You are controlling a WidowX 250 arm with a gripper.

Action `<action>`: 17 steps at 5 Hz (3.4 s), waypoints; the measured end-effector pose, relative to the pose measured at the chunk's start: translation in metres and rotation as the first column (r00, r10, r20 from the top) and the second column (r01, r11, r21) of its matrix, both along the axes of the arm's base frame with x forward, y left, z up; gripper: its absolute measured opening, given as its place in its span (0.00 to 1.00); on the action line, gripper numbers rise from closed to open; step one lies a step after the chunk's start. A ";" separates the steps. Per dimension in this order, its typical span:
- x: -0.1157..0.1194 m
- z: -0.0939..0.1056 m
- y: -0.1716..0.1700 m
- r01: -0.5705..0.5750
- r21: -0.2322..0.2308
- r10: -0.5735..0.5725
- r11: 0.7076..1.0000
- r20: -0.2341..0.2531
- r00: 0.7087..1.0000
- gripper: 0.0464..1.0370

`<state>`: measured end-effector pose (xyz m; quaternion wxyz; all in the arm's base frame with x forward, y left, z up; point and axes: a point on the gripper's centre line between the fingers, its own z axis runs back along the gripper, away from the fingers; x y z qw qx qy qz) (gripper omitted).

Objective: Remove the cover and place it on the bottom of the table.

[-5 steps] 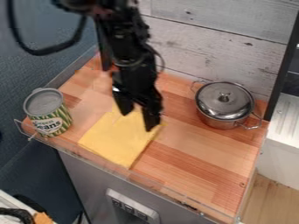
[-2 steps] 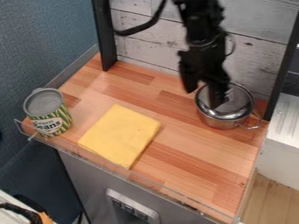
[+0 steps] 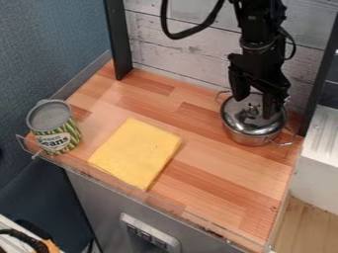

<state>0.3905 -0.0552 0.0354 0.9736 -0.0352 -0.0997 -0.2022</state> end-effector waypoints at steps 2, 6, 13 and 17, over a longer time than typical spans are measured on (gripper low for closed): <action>0.016 -0.012 0.001 -0.018 0.017 0.018 1.000 -0.004 1.000 0.70; 0.012 0.018 -0.016 0.038 -0.031 -0.036 0.999 0.063 0.997 0.23; -0.104 -0.044 0.010 0.041 0.024 -0.037 0.999 -0.122 0.992 0.23; -0.122 0.011 0.017 -0.051 0.083 0.052 0.995 -0.007 0.999 0.97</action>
